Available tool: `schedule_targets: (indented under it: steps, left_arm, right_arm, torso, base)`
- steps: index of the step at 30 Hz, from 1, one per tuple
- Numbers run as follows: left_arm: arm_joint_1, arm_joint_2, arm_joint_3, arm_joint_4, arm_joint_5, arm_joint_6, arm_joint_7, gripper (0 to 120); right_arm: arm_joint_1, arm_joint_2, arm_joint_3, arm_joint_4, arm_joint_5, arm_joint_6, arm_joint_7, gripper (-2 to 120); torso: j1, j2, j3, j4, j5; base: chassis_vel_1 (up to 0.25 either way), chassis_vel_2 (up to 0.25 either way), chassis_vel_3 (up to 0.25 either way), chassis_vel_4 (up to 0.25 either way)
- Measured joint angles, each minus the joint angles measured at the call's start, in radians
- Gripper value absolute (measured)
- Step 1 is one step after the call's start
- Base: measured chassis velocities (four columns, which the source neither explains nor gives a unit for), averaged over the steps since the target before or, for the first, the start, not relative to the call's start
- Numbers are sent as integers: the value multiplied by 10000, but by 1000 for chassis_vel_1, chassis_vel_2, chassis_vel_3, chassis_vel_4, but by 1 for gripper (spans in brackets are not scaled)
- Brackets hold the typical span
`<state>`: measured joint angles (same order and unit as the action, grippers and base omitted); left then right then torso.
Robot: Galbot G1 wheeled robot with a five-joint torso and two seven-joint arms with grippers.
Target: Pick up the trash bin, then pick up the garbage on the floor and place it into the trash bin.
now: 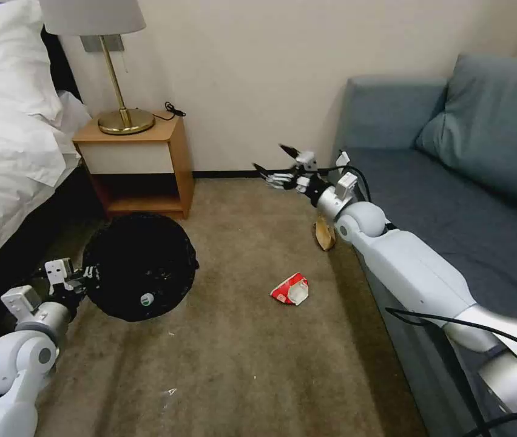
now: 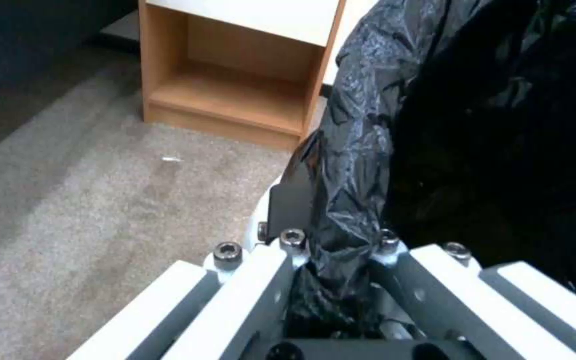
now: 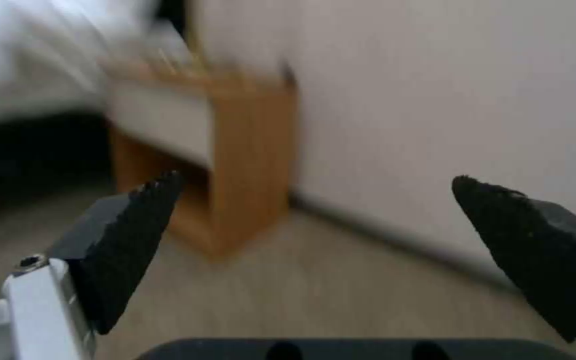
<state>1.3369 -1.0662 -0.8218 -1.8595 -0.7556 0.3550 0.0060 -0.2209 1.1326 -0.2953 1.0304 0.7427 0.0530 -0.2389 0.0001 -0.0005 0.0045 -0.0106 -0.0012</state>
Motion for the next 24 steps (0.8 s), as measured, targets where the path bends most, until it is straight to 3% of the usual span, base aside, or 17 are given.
schedule_targets:
  steps: [1,6,7,10,14,24]
  left_arm:
    - [-15,-26,31,5,28,-18,0,1]
    - [-18,-70,71,13,84,-23,7,1]
    - [-3,-88,81,-1,114,-28,9,1]
    - [19,-100,85,-35,131,-28,10,1]
    - [122,-157,87,-174,188,-36,22,1]
    - [166,-203,86,-288,248,-38,20,1]
  right_arm:
    - [162,376,-203,-828,0,-604,156,100]
    - [273,927,-507,-2101,-505,-1595,191,100]
    - [262,1179,-726,-2915,-1404,-1837,-50,100]
    - [219,1259,-883,-3281,-1931,-1796,-116,100]
    - [-151,1481,-1054,-4290,-3513,-1203,-447,100]
    - [-760,1740,-1021,-4549,-3829,-1339,-394,100]
  torso:
    - [0,0,0,5,2]
    - [0,0,1,9,0]
    - [0,-1,1,6,3]
    - [-1,0,0,2,-1]
    - [0,0,0,-2,-2]
    - [0,0,0,0,2]
  base:
    - [0,0,0,0]
    - [0,0,0,0]
    - [0,0,0,0]
    - [0,0,0,0]
    - [0,0,0,0]
    - [0,0,0,0]
